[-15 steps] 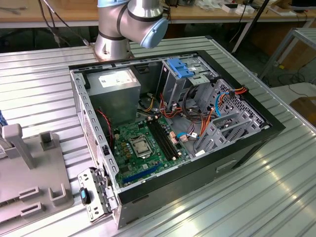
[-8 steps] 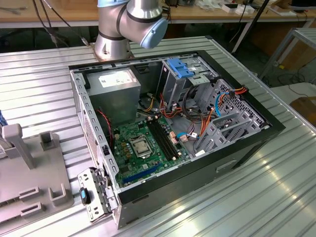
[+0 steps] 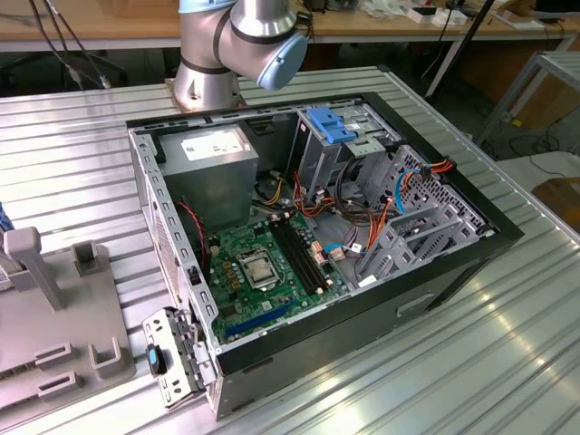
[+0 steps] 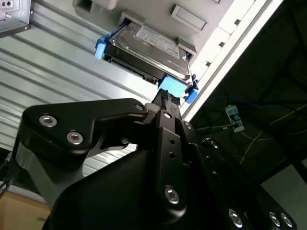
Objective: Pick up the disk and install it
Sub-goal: 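Reach for the disk, then pick up the disk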
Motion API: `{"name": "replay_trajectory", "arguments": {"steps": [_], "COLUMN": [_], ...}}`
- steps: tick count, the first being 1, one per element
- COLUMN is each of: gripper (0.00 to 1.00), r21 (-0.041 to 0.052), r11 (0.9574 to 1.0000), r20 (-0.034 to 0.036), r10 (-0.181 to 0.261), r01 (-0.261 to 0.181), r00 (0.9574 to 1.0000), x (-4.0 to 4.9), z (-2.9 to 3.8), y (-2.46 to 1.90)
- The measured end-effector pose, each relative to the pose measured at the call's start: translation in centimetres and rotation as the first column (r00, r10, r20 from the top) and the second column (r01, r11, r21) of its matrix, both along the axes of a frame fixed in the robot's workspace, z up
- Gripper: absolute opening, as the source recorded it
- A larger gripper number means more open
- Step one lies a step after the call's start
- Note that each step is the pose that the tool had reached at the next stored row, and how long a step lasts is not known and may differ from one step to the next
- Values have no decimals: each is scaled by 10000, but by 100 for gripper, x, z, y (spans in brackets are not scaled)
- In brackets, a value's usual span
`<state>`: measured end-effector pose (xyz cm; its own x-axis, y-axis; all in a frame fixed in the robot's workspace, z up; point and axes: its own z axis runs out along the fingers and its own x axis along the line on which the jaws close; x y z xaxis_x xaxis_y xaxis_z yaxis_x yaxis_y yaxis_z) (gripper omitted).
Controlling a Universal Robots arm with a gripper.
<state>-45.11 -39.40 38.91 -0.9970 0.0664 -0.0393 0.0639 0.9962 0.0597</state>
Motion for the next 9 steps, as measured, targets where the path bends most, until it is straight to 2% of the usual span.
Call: {"name": "replay_trajectory", "arguments": {"steps": [9], "gripper": [11], "r21": [0], "r11": [10000], "r20": [0], "r10": [-1], "r01": [1], "r00": [10000], "x": [-15], "z": [0], "y": [0]}}
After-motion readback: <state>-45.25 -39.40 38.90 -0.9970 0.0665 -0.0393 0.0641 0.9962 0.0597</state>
